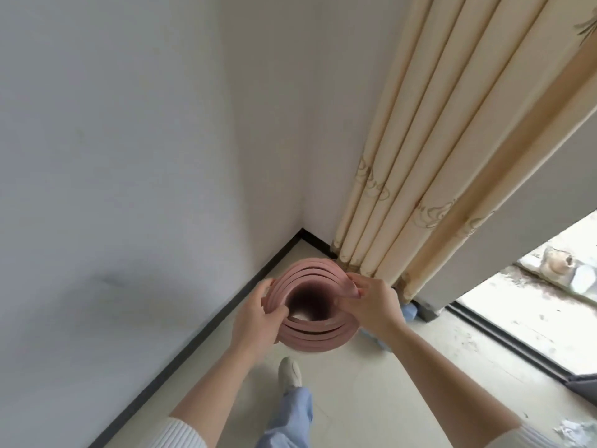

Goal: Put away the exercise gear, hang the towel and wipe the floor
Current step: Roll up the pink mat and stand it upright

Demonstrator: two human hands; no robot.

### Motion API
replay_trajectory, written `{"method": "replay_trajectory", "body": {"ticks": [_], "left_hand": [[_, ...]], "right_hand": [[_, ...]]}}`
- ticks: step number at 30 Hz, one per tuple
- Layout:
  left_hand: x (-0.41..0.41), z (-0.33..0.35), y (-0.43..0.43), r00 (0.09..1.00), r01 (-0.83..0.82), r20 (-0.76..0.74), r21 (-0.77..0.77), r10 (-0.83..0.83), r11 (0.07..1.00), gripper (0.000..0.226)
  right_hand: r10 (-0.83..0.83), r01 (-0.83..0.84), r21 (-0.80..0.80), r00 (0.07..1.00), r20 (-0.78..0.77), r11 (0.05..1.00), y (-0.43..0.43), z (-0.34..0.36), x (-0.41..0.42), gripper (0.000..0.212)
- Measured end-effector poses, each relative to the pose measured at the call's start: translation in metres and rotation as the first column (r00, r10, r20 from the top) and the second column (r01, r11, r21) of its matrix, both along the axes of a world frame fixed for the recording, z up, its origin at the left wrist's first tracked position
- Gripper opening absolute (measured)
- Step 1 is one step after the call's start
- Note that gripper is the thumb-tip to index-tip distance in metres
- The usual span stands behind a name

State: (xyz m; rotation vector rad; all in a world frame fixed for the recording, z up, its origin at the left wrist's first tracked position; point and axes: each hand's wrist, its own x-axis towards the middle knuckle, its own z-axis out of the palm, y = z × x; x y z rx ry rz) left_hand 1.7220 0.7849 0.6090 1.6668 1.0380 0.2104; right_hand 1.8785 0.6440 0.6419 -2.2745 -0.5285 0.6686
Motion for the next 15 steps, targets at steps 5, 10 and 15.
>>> {"method": "replay_trajectory", "body": {"ticks": [5, 10, 15], "left_hand": [[0.107, -0.030, 0.071, 0.999, 0.027, -0.028, -0.012, -0.027, 1.000, 0.055], [0.187, -0.049, 0.127, 1.000, 0.011, -0.017, -0.030, -0.012, 0.999, 0.048], [0.256, -0.073, 0.173, 0.999, -0.023, -0.048, -0.023, 0.022, 0.999, 0.043]], "right_hand": [[-0.026, 0.026, -0.008, 0.999, -0.045, 1.000, 0.071, -0.030, 0.103, 0.041], [-0.014, 0.013, -0.020, 0.998, -0.067, 1.000, 0.131, -0.054, 0.187, 0.044], [0.045, -0.046, -0.010, 0.996, -0.074, 0.999, 0.186, -0.081, 0.257, 0.045]]}}
